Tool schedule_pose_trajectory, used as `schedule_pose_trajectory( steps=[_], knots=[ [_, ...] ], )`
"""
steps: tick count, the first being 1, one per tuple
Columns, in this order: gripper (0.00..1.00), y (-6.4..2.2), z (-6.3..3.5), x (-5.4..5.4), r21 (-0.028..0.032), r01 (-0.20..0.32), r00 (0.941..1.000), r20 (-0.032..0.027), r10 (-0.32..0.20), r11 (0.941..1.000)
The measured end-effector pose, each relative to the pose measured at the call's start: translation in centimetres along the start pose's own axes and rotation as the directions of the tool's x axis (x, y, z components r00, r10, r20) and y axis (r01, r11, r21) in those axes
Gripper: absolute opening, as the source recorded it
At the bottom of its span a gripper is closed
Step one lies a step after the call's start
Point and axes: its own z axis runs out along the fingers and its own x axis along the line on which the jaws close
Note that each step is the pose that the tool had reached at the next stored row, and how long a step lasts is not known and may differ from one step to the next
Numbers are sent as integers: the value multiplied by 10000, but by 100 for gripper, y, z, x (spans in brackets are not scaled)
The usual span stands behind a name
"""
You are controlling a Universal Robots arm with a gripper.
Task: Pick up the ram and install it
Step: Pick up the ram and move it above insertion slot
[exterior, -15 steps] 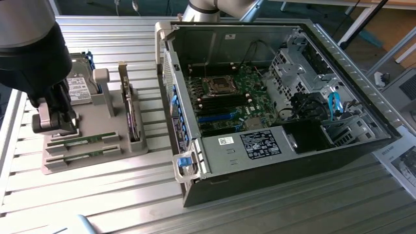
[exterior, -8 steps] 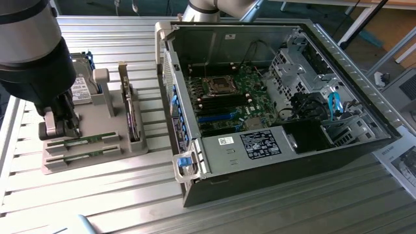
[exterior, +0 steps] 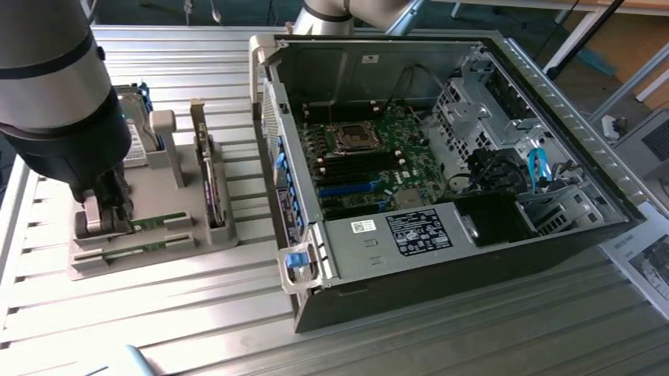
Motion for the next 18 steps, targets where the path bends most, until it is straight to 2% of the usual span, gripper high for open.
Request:
schedule_pose_trajectory(
  steps=[7,18],
  knots=[
    [36,-6,193,3,1,-8,10000,-3,8,10000],
    [36,-13,421,5,-1,-14,10000,-14,14,10000]
  ],
)
